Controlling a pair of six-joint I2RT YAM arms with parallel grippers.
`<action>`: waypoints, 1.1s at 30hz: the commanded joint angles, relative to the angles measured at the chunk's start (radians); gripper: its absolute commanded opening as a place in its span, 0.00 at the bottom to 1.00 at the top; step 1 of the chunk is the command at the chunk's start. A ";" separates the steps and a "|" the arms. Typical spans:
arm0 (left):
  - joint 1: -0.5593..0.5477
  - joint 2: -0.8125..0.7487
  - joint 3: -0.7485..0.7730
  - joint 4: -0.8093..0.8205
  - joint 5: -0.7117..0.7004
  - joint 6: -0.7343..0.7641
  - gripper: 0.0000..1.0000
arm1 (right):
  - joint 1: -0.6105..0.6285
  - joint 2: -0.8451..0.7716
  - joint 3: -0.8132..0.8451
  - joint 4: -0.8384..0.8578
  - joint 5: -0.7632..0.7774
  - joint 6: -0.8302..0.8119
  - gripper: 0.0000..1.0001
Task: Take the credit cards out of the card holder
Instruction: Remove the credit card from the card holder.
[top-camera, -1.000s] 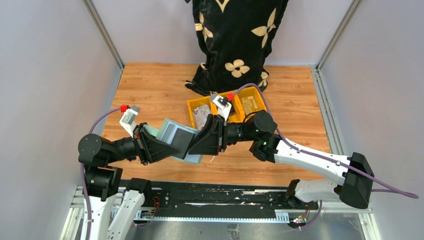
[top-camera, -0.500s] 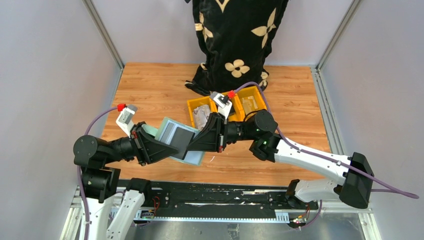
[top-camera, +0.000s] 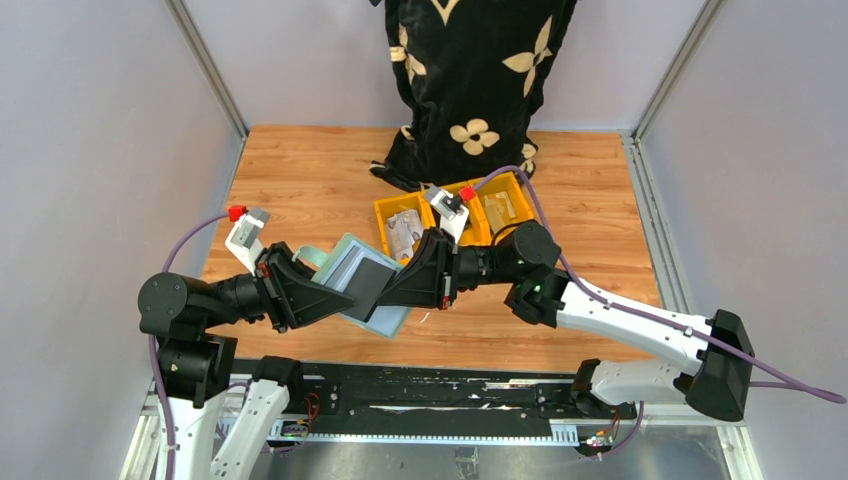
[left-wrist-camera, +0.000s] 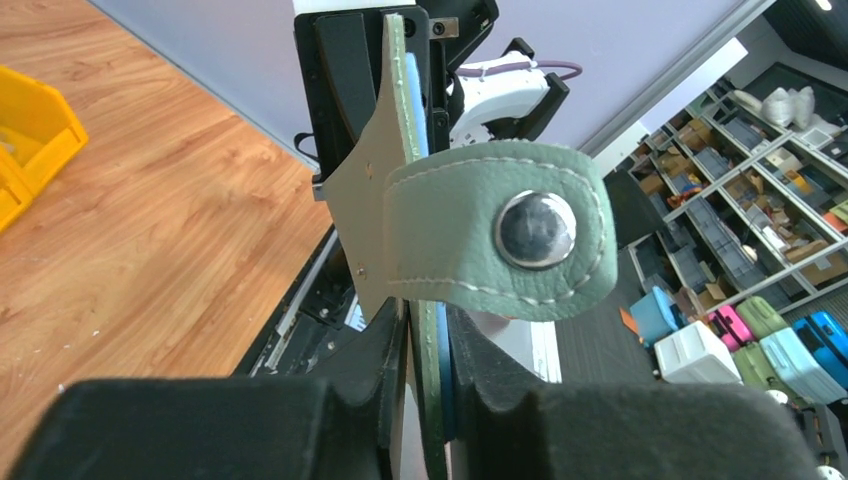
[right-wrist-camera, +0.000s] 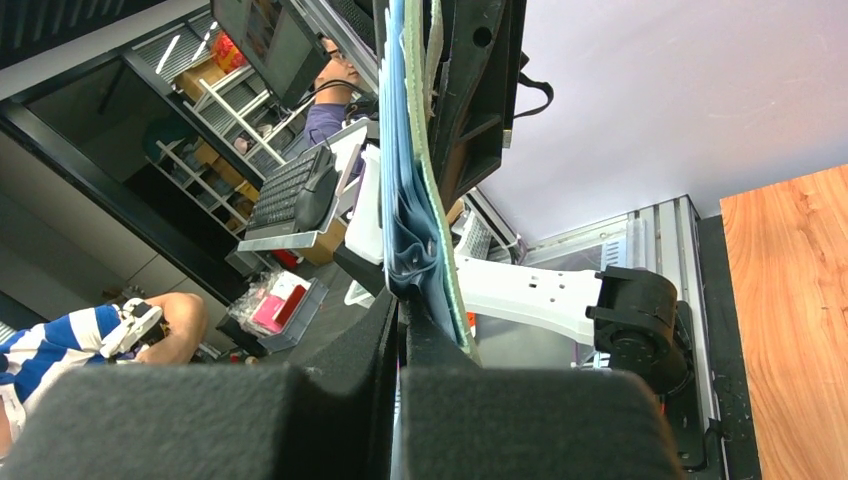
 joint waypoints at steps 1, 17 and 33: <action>-0.002 0.010 0.036 0.018 -0.001 -0.005 0.17 | 0.017 -0.033 -0.019 -0.026 0.000 -0.037 0.00; -0.002 0.019 0.075 -0.009 -0.022 0.008 0.12 | 0.018 -0.030 -0.114 0.131 0.047 0.019 0.00; -0.002 0.013 0.072 -0.033 -0.031 0.049 0.00 | 0.022 0.005 -0.079 0.261 0.103 0.094 0.21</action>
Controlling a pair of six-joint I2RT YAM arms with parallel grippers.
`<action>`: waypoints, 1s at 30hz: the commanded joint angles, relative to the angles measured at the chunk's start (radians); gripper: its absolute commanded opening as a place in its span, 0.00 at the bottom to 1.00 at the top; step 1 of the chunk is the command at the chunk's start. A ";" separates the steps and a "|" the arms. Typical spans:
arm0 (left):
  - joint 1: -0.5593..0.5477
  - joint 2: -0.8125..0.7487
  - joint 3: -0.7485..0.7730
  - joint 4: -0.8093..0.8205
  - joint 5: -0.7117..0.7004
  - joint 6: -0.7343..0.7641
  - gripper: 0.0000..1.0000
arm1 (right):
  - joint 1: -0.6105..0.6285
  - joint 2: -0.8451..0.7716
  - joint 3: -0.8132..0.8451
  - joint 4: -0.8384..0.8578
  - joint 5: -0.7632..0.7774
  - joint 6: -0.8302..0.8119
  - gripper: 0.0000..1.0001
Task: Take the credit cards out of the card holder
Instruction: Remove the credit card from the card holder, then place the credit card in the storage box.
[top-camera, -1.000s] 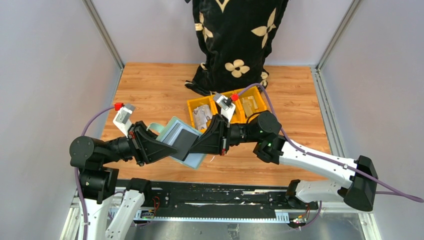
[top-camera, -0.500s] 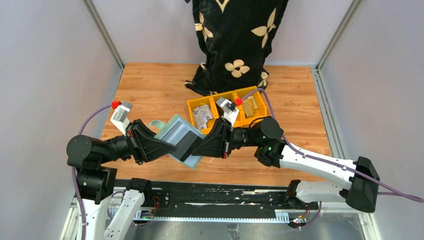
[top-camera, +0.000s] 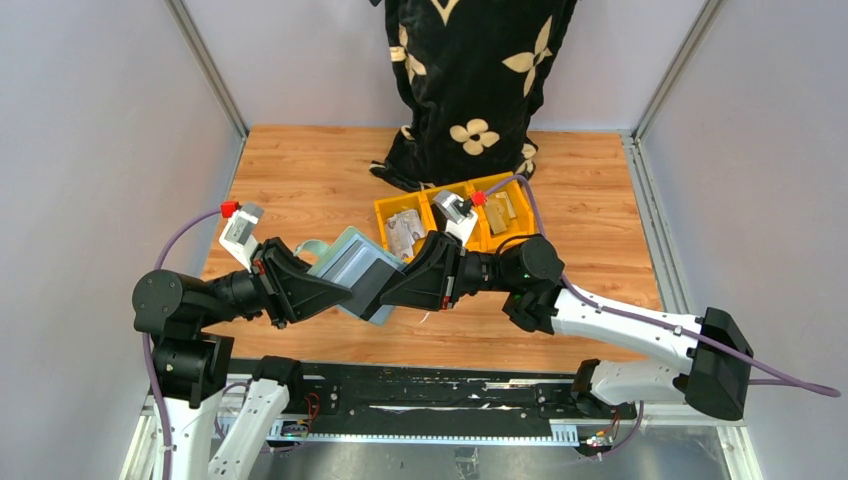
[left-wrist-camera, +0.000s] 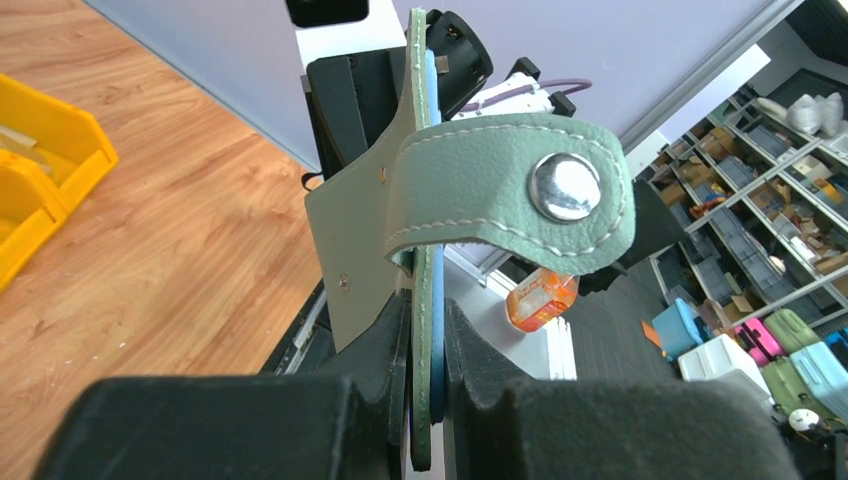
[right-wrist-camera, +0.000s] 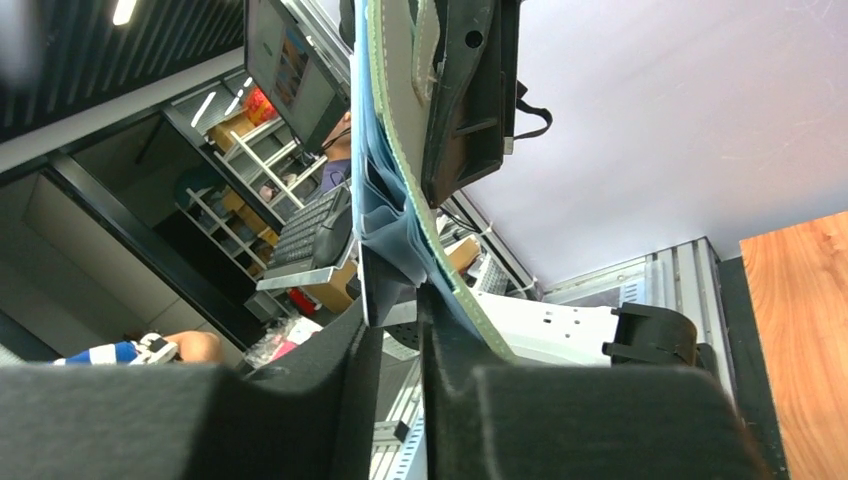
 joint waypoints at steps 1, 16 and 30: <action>-0.002 -0.008 0.026 -0.003 0.010 0.013 0.00 | 0.013 0.004 0.017 0.045 0.022 0.007 0.19; -0.002 0.036 0.147 -0.310 -0.152 0.367 0.00 | -0.114 -0.198 -0.122 -0.357 -0.047 -0.125 0.00; -0.002 0.012 0.163 -0.510 -0.204 0.625 0.00 | -0.548 -0.024 0.304 -1.403 0.159 -0.723 0.00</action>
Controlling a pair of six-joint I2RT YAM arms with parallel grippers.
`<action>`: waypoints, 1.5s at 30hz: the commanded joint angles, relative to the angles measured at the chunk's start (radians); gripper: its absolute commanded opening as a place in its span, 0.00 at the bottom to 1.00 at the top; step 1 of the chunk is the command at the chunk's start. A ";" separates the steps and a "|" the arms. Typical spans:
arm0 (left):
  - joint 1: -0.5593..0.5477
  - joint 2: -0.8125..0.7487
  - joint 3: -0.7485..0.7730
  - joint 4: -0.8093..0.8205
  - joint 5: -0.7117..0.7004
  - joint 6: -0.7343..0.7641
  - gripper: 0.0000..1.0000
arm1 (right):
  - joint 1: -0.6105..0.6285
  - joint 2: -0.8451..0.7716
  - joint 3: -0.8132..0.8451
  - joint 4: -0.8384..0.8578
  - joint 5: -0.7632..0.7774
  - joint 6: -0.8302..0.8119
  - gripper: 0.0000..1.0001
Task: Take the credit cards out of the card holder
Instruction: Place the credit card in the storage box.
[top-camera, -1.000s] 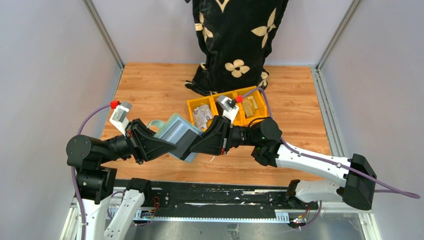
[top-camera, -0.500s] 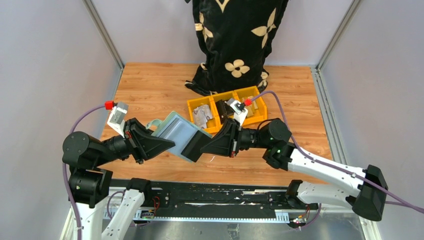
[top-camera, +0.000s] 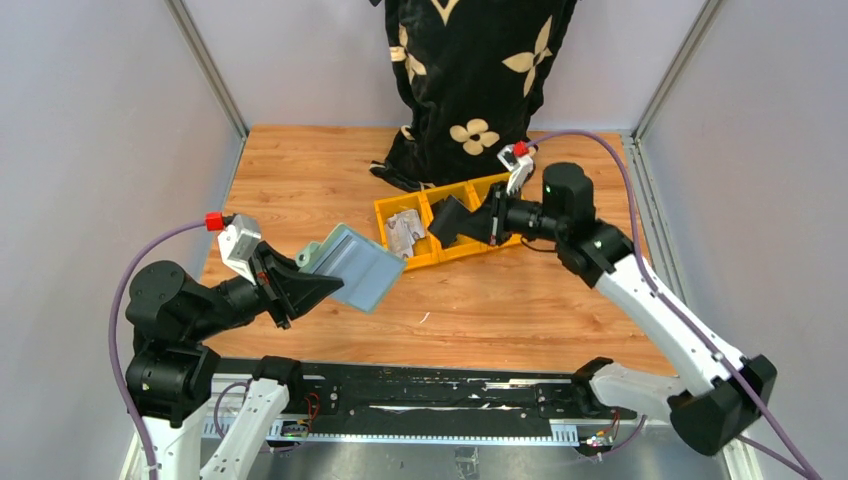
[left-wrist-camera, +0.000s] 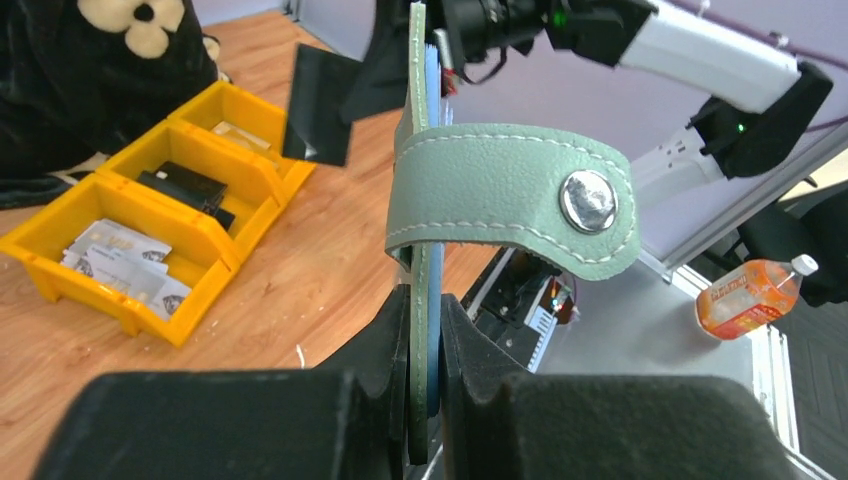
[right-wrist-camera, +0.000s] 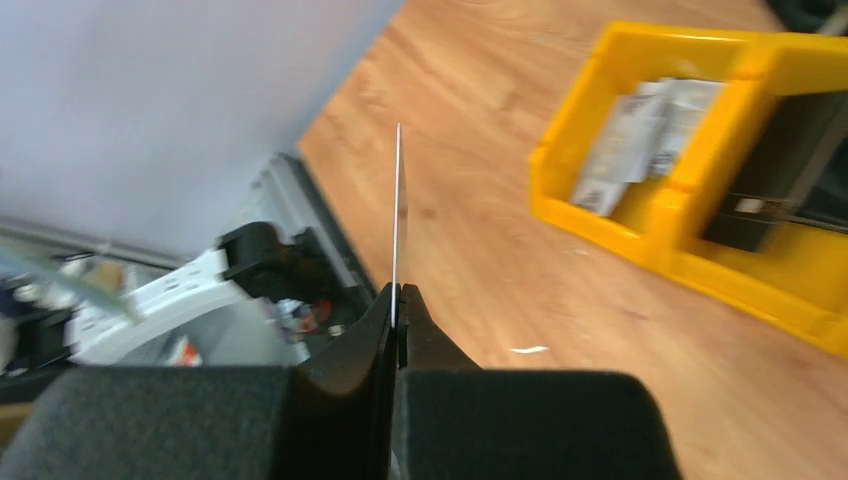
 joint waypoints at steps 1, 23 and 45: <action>-0.002 -0.015 -0.013 -0.059 0.034 0.071 0.00 | -0.057 0.159 0.146 -0.356 0.180 -0.266 0.00; -0.002 -0.014 -0.032 -0.054 0.130 0.078 0.00 | -0.074 0.981 0.765 -0.654 0.383 -0.533 0.00; -0.002 -0.005 -0.027 -0.027 0.185 0.062 0.00 | -0.014 0.667 0.610 -0.383 0.561 -0.336 0.49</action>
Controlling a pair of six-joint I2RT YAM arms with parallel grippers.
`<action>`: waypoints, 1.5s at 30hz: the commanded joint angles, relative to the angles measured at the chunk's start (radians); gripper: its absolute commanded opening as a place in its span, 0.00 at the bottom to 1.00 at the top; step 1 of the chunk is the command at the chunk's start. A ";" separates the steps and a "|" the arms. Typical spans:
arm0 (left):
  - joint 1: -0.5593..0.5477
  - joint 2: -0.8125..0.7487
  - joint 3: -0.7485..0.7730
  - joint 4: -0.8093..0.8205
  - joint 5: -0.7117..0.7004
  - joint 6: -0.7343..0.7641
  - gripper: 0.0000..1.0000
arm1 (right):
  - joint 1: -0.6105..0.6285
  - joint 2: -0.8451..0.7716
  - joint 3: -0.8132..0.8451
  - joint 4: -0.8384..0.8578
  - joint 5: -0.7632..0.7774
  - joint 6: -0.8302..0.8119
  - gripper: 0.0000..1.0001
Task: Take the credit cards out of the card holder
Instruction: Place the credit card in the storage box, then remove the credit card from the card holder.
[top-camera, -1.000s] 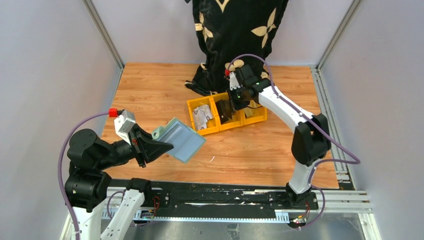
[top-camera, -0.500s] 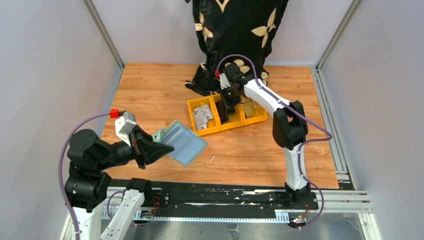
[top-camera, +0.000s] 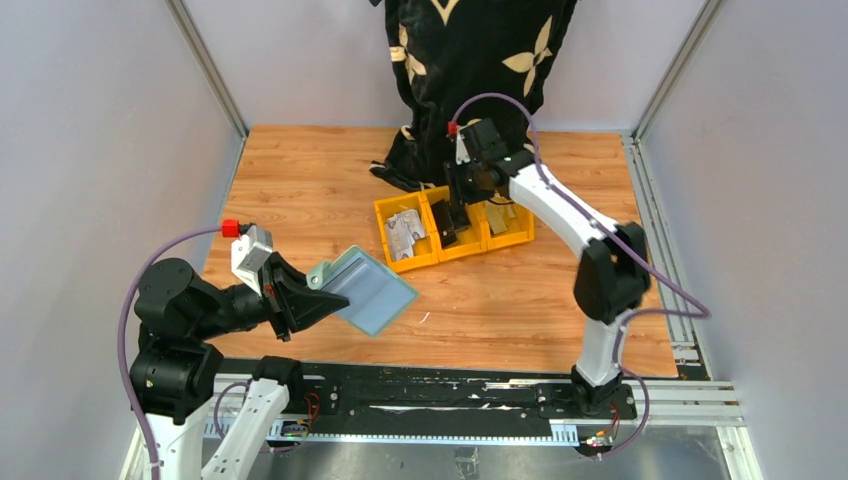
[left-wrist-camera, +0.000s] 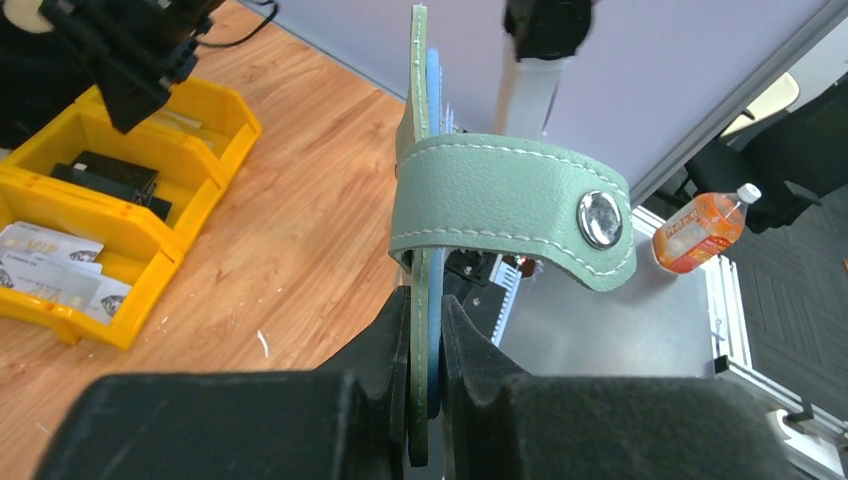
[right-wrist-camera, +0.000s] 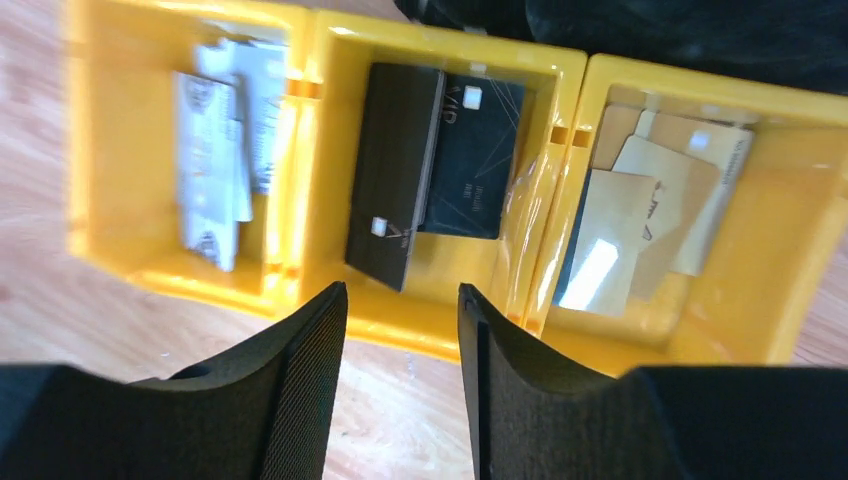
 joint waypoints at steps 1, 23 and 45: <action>-0.002 0.001 0.002 0.040 0.017 -0.020 0.00 | 0.036 -0.279 -0.133 0.152 -0.009 0.070 0.49; -0.002 -0.021 -0.057 0.279 0.100 -0.298 0.00 | 0.466 -0.778 -0.756 1.363 -0.680 0.682 0.79; -0.002 -0.034 -0.040 0.232 0.105 -0.240 0.00 | 0.568 -0.879 -0.666 1.027 -0.369 0.578 0.80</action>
